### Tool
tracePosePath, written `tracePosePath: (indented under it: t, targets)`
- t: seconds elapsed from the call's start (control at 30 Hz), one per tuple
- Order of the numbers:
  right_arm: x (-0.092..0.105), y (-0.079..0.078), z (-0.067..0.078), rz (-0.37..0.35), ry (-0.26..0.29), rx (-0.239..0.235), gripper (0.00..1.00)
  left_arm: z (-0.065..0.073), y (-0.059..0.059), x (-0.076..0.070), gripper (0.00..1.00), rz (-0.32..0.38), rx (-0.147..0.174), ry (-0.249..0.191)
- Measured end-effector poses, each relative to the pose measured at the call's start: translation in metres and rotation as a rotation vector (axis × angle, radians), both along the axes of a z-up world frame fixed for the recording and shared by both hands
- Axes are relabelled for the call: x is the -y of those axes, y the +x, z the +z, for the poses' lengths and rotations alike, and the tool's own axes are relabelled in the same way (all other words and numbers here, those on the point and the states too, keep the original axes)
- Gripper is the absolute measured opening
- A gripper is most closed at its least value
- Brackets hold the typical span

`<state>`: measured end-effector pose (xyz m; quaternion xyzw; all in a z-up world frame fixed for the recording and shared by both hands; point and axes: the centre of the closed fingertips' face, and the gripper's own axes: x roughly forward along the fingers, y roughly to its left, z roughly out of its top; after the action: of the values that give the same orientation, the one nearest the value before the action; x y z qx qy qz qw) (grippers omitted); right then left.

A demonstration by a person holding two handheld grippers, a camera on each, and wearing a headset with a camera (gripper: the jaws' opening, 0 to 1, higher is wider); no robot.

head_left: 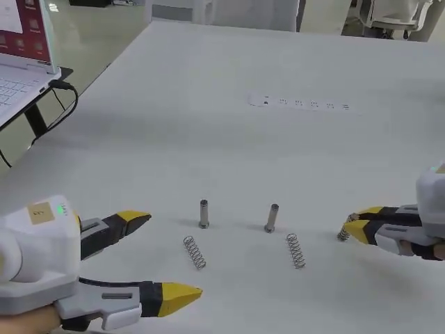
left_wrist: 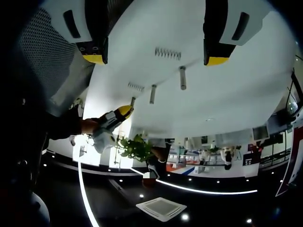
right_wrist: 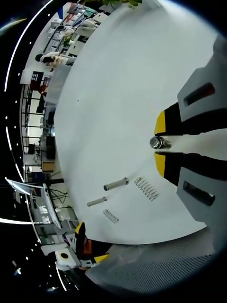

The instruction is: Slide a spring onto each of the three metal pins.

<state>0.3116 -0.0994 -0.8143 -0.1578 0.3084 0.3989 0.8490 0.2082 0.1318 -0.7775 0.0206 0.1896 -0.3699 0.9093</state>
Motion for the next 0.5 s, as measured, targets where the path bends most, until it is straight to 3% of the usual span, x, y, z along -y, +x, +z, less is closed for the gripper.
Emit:
tracePosePath:
  t: [0.5]
  targets:
    - [0.012,-0.011,-0.011,-0.03,-0.035,-0.076,0.15,0.0,0.001,0.0,0.8,0.001,0.002,-0.004]
